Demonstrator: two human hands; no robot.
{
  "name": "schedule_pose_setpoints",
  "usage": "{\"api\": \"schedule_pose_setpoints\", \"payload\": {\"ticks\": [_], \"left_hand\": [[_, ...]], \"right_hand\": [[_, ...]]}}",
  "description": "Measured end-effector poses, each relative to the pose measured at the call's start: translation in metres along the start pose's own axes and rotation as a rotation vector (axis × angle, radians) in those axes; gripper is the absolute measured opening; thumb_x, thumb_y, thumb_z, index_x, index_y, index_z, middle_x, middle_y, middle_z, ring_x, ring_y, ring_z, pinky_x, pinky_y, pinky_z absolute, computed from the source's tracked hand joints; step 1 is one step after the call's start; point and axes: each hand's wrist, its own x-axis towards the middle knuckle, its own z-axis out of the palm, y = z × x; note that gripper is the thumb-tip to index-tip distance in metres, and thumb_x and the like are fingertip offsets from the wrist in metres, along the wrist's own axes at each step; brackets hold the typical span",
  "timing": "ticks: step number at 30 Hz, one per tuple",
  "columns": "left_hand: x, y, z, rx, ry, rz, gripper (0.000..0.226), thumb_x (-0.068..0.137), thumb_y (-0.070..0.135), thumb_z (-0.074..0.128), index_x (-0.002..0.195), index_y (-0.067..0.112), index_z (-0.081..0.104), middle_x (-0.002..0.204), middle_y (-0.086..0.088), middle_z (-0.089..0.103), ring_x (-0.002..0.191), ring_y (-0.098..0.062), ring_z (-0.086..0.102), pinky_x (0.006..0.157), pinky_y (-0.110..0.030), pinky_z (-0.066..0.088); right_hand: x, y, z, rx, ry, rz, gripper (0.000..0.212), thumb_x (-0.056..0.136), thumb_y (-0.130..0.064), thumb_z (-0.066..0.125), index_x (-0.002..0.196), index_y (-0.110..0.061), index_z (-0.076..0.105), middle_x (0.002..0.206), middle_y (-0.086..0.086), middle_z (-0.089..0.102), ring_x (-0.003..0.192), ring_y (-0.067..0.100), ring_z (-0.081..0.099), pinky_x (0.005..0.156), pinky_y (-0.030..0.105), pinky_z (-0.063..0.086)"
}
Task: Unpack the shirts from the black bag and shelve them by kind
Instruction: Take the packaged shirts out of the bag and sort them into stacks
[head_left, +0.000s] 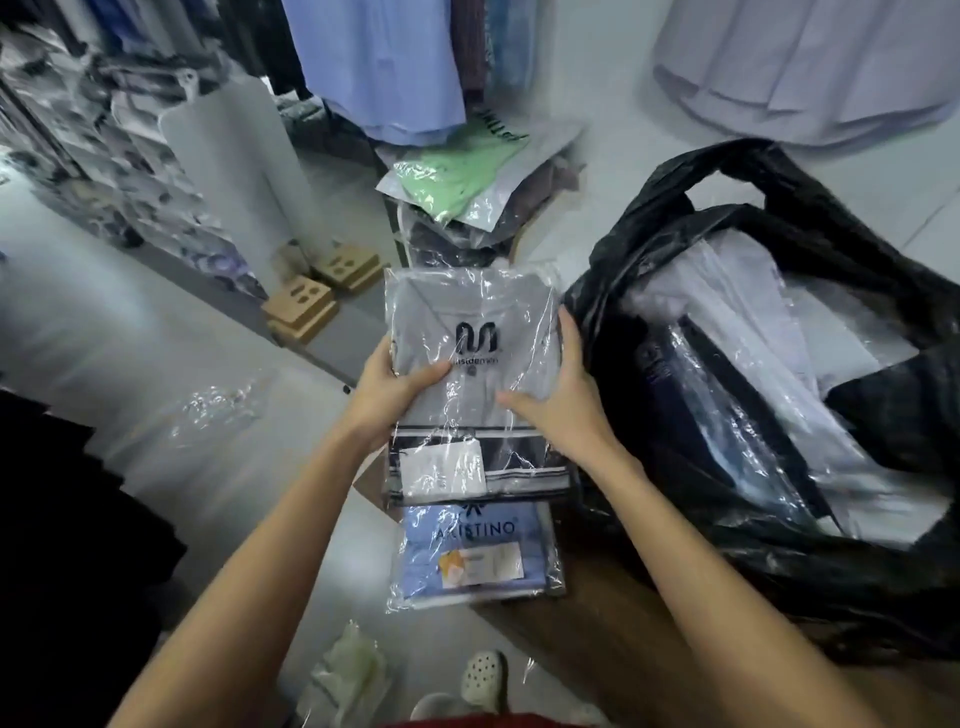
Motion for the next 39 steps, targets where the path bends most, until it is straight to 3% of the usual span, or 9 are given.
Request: {"api": "schedule_pose_setpoints", "payload": {"ticks": [4,7,10,14,19,24,30,33,39], "left_hand": [[-0.005,-0.067,-0.020,0.118,0.090,-0.140,0.053,0.080,0.006,0.085,0.120,0.019,0.053,0.106,-0.004,0.075,0.087,-0.018,0.077,0.067,-0.031,0.062],[-0.007,-0.120,-0.028,0.233,0.085,-0.226,0.066,0.077,0.013,0.089,0.129,0.017,0.048,0.126,-0.011,0.068,0.104,-0.026,0.073,0.082,-0.044,0.063],[-0.010,-0.153,-0.026,0.351,0.072,-0.337,0.107,0.071,0.024,0.094,0.155,0.019,0.027,0.139,0.005,0.050,0.122,-0.022,0.059,0.102,-0.050,0.054],[-0.002,-0.163,-0.024,0.579,0.123,-0.310,0.117,0.057,0.043,0.094,0.151,0.013,0.031,0.142,-0.011,0.052,0.130,-0.035,0.054,0.109,-0.050,0.047],[0.004,-0.121,-0.014,0.854,0.070,-0.330,0.113,0.076,0.039,0.089,0.161,0.022,0.016,0.147,-0.023,0.033,0.132,-0.045,0.047,0.113,-0.051,0.039],[0.011,-0.071,-0.004,0.861,0.024,-0.086,0.092,0.083,0.014,0.082,0.158,0.017,0.029,0.148,-0.025,0.039,0.139,-0.036,0.041,0.110,-0.040,0.037],[0.024,0.014,0.033,0.835,0.015,0.262,0.080,0.084,0.017,0.080,0.152,0.022,0.040,0.142,-0.013,0.049,0.127,-0.030,0.053,0.105,-0.044,0.046],[0.028,0.040,0.069,0.805,-0.077,0.455,0.074,0.084,0.018,0.075,0.150,0.023,0.042,0.143,-0.008,0.051,0.130,-0.025,0.052,0.108,-0.043,0.046],[0.024,0.047,0.170,0.879,-0.406,0.731,0.065,0.081,0.003,0.072,0.142,0.017,0.053,0.131,-0.006,0.052,0.127,-0.025,0.051,0.106,-0.019,0.033]], "right_hand": [[-0.013,0.050,0.043,-0.242,-0.157,0.155,0.098,0.085,-0.029,0.082,0.161,-0.031,0.020,0.155,0.015,0.039,0.143,0.030,0.040,0.107,0.029,0.035],[-0.020,0.083,0.062,-0.323,-0.246,0.276,0.089,0.087,-0.023,0.080,0.160,-0.025,0.027,0.148,0.019,0.038,0.142,0.033,0.040,0.112,0.029,0.032],[-0.029,0.103,0.072,-0.355,-0.276,0.373,0.083,0.091,-0.020,0.075,0.159,-0.025,0.027,0.141,0.019,0.034,0.137,0.037,0.042,0.113,0.030,0.035],[-0.037,0.109,0.077,-0.444,-0.253,0.304,0.070,0.094,-0.023,0.071,0.153,-0.013,0.036,0.145,0.020,0.029,0.133,0.039,0.043,0.109,0.029,0.033],[-0.032,0.085,0.076,-0.488,-0.246,0.107,0.067,0.098,-0.015,0.062,0.157,-0.012,0.032,0.163,0.022,0.016,0.153,0.037,0.020,0.122,0.034,0.019],[-0.025,0.043,0.079,-0.476,-0.189,-0.125,0.067,0.095,-0.007,0.060,0.156,-0.016,0.034,0.163,0.014,0.021,0.148,0.033,0.031,0.120,0.040,0.034],[-0.008,-0.008,0.037,-0.475,0.007,-0.361,0.071,0.085,0.001,0.070,0.150,-0.009,0.043,0.154,0.018,0.035,0.138,0.035,0.043,0.117,0.042,0.040],[0.000,-0.015,-0.007,-0.501,0.129,-0.336,0.068,0.088,-0.006,0.070,0.150,-0.010,0.043,0.156,0.018,0.035,0.145,0.034,0.036,0.121,0.040,0.033],[-0.018,0.021,-0.113,-0.562,0.337,-0.117,0.071,0.088,-0.014,0.070,0.153,-0.016,0.040,0.151,0.008,0.041,0.140,0.029,0.041,0.116,0.042,0.039]]}}
